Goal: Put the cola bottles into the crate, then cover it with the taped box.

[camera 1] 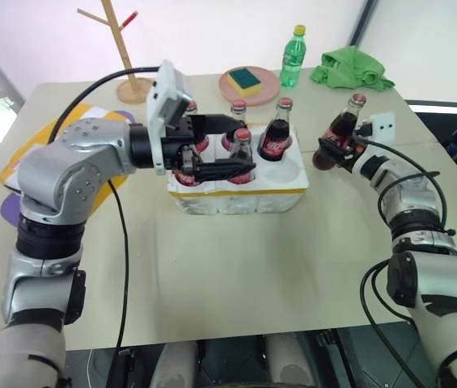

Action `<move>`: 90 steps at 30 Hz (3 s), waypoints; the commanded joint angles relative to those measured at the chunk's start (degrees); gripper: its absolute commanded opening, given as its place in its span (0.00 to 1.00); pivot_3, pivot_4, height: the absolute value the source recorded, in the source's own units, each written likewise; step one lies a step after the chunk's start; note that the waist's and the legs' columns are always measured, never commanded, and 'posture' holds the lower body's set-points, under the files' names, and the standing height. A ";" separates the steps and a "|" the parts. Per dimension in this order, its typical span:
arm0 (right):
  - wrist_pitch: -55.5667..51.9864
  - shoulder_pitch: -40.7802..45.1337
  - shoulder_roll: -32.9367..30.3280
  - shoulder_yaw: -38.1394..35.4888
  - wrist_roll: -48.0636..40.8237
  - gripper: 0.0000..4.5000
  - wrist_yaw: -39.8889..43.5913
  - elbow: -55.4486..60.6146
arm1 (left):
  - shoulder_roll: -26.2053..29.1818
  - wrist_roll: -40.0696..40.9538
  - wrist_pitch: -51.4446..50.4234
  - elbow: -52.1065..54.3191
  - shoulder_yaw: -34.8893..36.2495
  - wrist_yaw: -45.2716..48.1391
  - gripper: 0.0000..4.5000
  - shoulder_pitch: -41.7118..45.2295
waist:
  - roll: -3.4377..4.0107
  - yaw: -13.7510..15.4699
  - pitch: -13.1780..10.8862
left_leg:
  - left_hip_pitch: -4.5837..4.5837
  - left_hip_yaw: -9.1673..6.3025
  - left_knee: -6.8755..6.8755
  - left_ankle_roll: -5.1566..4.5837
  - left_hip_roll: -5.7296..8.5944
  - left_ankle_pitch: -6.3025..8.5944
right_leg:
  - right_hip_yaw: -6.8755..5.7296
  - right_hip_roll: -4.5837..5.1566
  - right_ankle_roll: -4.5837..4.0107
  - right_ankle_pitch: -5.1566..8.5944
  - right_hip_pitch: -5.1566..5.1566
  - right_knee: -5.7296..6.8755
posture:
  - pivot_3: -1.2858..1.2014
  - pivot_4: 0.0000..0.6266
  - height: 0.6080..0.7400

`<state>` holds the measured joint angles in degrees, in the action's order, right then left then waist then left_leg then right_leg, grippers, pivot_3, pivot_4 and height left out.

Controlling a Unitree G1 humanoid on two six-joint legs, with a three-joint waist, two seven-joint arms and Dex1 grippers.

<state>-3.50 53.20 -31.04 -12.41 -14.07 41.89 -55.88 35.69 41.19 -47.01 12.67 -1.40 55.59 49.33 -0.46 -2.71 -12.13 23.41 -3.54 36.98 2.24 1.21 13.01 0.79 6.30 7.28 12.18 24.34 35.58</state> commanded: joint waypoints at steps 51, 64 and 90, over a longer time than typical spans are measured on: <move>-20.89 -6.74 -6.09 12.58 -8.21 0.99 24.98 42.06 | 6.71 6.27 -3.37 10.14 9.78 -8.45 1.00 -7.78 | -0.01 0.27 -0.01 | 0.00 0.00 0.07 -0.02 -0.02 0.01 | 0.00 -0.01 0.01 0.00 0.04 0.09 | 0.52 0.24 1.00; -16.01 -2.76 -22.39 4.37 -12.93 0.99 40.74 41.73 | 21.79 -6.68 -0.55 29.95 26.92 -18.36 1.00 -34.82 | -0.05 0.06 -0.02 | -0.05 0.06 0.02 -0.03 -0.06 0.03 | 0.04 -0.02 -0.04 0.03 0.02 0.03 | 0.52 0.24 1.00; -37.21 0.36 -22.74 -0.17 -32.66 0.99 43.63 55.95 | 13.25 -57.40 18.65 17.08 34.78 -30.39 1.00 -76.37 | -0.16 0.39 -0.01 | 0.05 0.29 -0.03 -0.10 -0.13 0.11 | 0.11 0.07 -0.38 0.06 0.16 -0.28 | 0.52 0.24 1.00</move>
<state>-40.28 52.19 -53.24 -10.27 -44.79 86.23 -1.68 49.05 -14.46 -29.73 31.19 34.37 26.86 -28.51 -0.61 -2.32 -12.13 23.47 -3.25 36.95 2.15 1.08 13.13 0.89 6.40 6.89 12.24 24.50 35.30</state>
